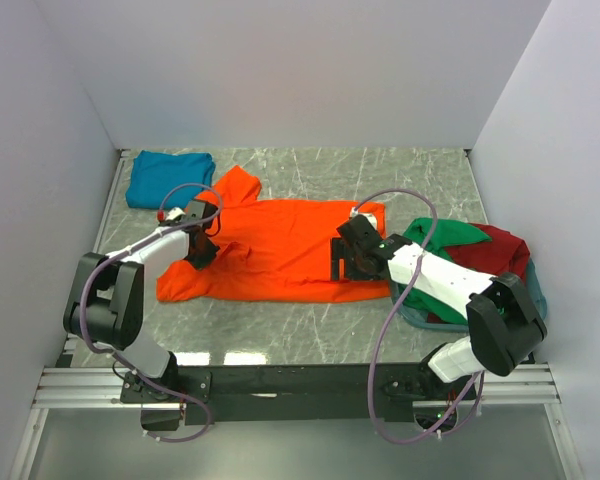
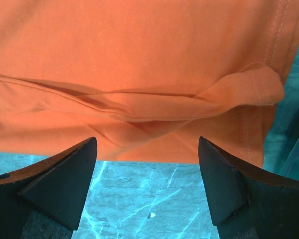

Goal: Fold and stack the t-shirts
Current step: Fold the tshirt

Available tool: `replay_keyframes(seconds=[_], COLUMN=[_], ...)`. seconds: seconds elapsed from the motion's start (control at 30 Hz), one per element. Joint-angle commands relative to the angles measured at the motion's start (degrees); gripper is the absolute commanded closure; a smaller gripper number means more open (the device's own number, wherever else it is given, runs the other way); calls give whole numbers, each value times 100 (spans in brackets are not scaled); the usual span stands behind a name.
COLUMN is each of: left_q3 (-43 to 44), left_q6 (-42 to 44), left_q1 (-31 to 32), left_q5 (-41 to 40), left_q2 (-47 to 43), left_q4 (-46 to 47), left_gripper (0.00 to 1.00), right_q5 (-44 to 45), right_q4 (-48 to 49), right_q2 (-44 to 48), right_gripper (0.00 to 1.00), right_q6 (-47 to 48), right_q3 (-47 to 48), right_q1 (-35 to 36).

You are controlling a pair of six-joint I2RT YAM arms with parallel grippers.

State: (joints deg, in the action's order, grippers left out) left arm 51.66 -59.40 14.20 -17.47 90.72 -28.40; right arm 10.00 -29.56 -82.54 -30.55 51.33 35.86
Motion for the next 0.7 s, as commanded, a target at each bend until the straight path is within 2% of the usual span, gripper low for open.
replay_keyframes(seconds=[0.0,0.13,0.2,0.4,0.6,0.67], left_q3=[397,608,670,758,758,784], left_q6=[25,103,174,306,324,288], left_q1=[-66,-163,-206,-233,-242,-242], left_q5=[-221,-230,-204,-55,95,95], left_q2=[-28,25,77,280,438,438], left_q4=[-173,-306,-350,-394,-245,-227], left_gripper=[96,90,82,71,71,75], right_q5=[143,195,213,266,274,266], right_q4=[56,29,12,-23,-6,-15], right_q2=[151,98,72,1,-34,-51], right_gripper=[12,12,12,12,12,12], right_q6=[22,57,84,119,84,75], right_q3=[44,105,114,184,149,149], right_q1=[18,18,18,18,18,18])
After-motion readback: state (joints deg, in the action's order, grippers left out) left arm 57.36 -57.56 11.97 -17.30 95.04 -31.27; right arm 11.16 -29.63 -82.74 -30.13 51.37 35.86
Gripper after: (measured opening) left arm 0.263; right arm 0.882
